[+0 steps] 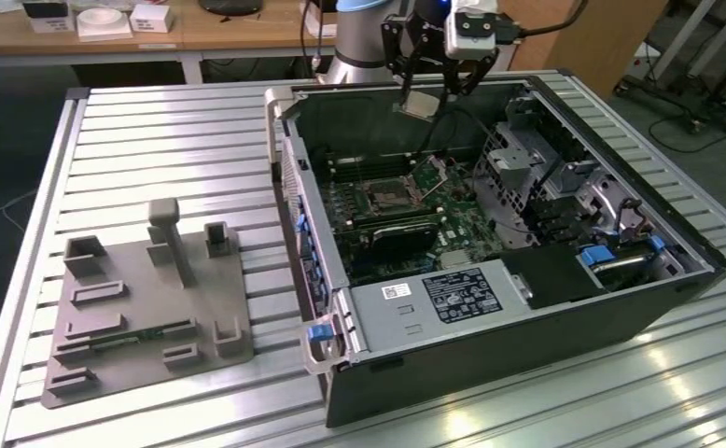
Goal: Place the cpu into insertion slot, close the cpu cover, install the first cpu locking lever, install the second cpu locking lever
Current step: 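Place the cpu into insertion slot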
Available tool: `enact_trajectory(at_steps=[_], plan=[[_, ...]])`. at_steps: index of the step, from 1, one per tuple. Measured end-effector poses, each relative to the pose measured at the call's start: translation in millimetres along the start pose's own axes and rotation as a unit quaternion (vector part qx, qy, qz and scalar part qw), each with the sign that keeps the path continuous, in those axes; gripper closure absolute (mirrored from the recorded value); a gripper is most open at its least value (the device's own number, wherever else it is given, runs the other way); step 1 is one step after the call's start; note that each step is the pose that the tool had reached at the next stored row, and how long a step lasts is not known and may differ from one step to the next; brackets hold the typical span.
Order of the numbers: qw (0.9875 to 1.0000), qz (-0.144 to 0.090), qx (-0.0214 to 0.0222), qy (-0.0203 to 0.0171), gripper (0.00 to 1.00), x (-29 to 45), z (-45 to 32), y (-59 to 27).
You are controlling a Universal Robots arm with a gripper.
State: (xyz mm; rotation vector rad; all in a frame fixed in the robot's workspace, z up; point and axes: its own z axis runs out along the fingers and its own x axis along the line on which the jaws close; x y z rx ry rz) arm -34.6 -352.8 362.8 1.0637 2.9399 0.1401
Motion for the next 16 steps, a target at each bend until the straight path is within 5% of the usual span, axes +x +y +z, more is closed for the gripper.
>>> enact_trajectory(at_steps=[16], plan=[[0.9994, 0.034, -0.0006, -0.0030, 0.46, 0.2, 0.6, -0.3]])
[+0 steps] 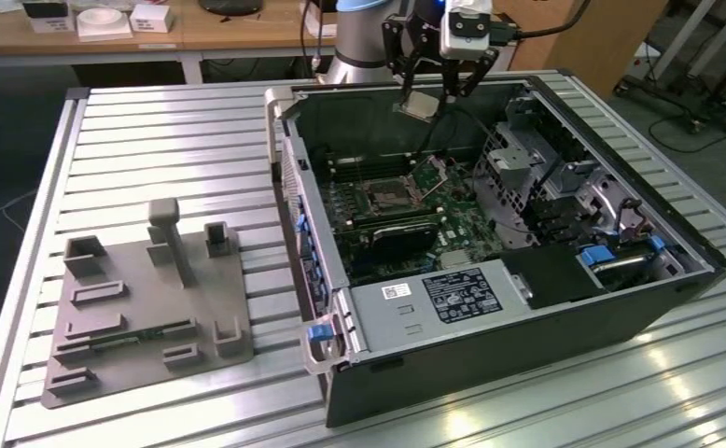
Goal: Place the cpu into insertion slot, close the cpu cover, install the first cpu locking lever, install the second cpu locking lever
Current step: 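Place the cpu into insertion slot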
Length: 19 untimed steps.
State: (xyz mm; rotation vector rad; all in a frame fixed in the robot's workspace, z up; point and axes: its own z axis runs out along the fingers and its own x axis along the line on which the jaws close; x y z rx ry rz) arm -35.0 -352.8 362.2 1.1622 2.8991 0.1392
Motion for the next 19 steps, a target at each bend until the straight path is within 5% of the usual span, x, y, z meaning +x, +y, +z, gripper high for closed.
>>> enact_trajectory(at_steps=[14, 19], plan=[[1.0000, 0.001, 0.0000, -0.0001, 0.46, 0.0, 0.0, 0.0], [0.9997, 0.024, -0.0004, -0.0022, 0.46, 0.0, 1.1, -0.1]])
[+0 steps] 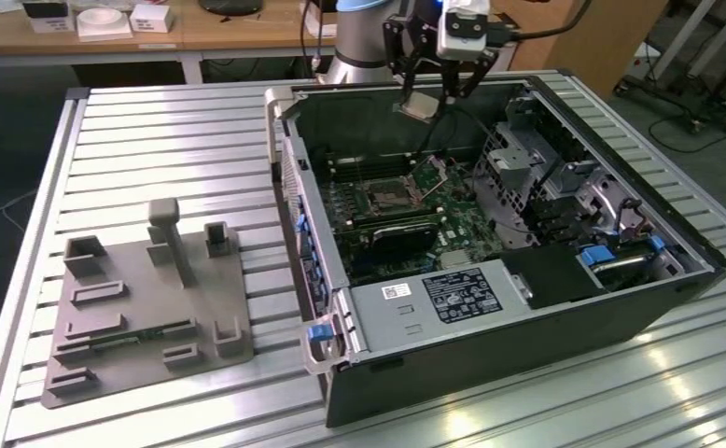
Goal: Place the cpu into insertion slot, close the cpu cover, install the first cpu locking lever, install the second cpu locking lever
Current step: 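Place the cpu into insertion slot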
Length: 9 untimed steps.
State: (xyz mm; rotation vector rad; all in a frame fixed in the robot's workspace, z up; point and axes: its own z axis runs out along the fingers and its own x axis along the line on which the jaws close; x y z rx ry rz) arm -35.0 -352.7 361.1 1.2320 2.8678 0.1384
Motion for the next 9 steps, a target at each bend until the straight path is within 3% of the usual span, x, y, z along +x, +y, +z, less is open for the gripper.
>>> enact_trajectory(at_steps=[5, 9], plan=[[0.9992, 0.039, -0.0008, -0.0034, 0.46, -0.1, 1.0, -0.2], [0.9990, 0.044, -0.0008, -0.0040, 0.46, 1.3, 1.2, -1.6]])
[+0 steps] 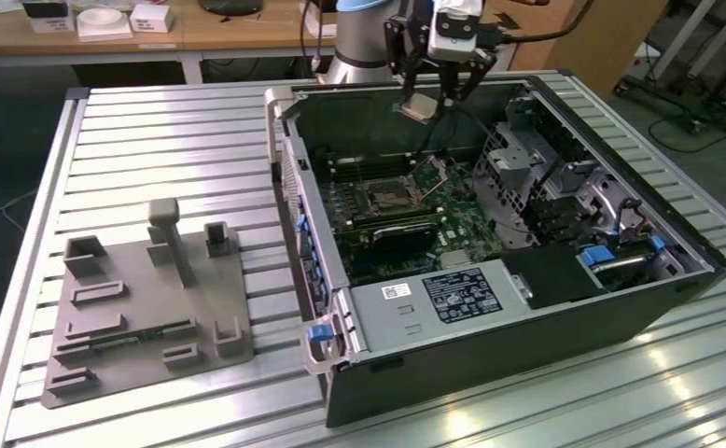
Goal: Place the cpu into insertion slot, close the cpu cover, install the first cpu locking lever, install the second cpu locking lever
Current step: 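Place the cpu into insertion slot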
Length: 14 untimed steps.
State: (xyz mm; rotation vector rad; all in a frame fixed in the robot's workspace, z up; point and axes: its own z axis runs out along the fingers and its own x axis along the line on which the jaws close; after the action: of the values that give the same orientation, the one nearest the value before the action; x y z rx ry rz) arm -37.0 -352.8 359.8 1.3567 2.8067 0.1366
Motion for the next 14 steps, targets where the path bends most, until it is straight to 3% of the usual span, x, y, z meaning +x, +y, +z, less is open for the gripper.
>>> enact_trajectory(at_steps=[7, 14], plan=[[1.0000, 0.006, 0.0001, -0.0003, 0.46, 4.6, 6.0, -4.6], [0.9990, 0.043, 0.0031, -0.0045, 0.46, 5.0, 14.8, -4.9]])
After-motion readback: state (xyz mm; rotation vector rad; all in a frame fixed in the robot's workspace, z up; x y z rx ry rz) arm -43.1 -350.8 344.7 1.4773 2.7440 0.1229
